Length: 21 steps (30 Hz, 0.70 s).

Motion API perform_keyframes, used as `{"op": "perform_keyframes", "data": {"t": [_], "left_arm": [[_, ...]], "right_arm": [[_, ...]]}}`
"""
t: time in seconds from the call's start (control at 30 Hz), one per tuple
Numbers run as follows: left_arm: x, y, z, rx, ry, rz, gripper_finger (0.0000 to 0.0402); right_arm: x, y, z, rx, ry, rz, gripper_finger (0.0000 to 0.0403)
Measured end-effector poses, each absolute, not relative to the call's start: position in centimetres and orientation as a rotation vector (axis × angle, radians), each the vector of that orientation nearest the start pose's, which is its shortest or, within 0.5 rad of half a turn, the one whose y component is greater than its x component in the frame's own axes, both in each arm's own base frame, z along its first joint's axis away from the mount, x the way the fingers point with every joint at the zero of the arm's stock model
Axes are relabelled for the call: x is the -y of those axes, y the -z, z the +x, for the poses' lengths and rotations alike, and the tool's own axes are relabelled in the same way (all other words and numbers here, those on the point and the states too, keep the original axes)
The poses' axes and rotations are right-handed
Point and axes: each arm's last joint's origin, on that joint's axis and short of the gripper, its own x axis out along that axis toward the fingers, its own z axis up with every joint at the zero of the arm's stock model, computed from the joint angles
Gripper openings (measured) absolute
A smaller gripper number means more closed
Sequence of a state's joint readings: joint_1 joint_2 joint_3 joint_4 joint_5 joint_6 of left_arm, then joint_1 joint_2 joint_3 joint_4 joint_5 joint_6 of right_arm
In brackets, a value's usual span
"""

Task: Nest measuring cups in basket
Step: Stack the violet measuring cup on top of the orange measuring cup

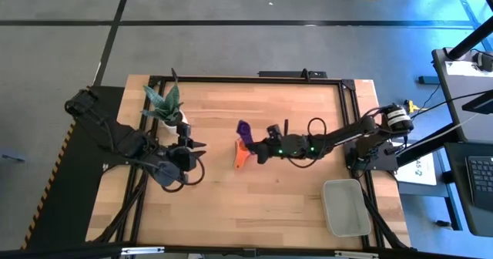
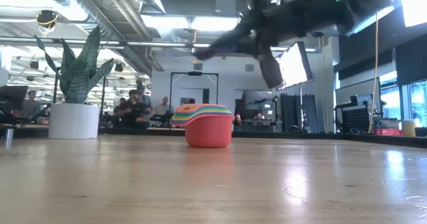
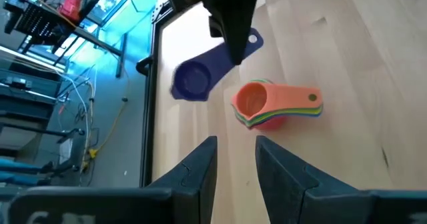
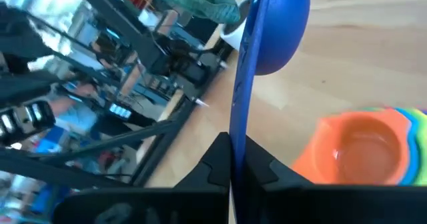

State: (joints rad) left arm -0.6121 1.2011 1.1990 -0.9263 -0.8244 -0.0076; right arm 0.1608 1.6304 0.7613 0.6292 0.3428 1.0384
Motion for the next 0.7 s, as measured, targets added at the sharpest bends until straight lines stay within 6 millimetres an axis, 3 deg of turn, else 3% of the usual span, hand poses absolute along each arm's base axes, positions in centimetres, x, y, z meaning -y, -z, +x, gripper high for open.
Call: {"op": "perform_keyframes", "data": {"t": [0.17,0.37,0.7], "left_arm": [[11.2,-34.2,19.8,-0.658,-0.206,0.575,0.0096],[11.4,-34.5,20.0,-0.625,-0.198,0.571,0.0096],[11.4,-34.5,20.1,-0.62,-0.199,0.566,0.0096]], "right_arm": [[-4.4,-17.7,31.8,-0.093,0.274,1.056,0.0],[-4.6,-17.0,32.0,-0.102,0.246,1.069,0.0],[-4.9,-14.1,32.8,-0.155,0.223,1.171,0.0]]}}
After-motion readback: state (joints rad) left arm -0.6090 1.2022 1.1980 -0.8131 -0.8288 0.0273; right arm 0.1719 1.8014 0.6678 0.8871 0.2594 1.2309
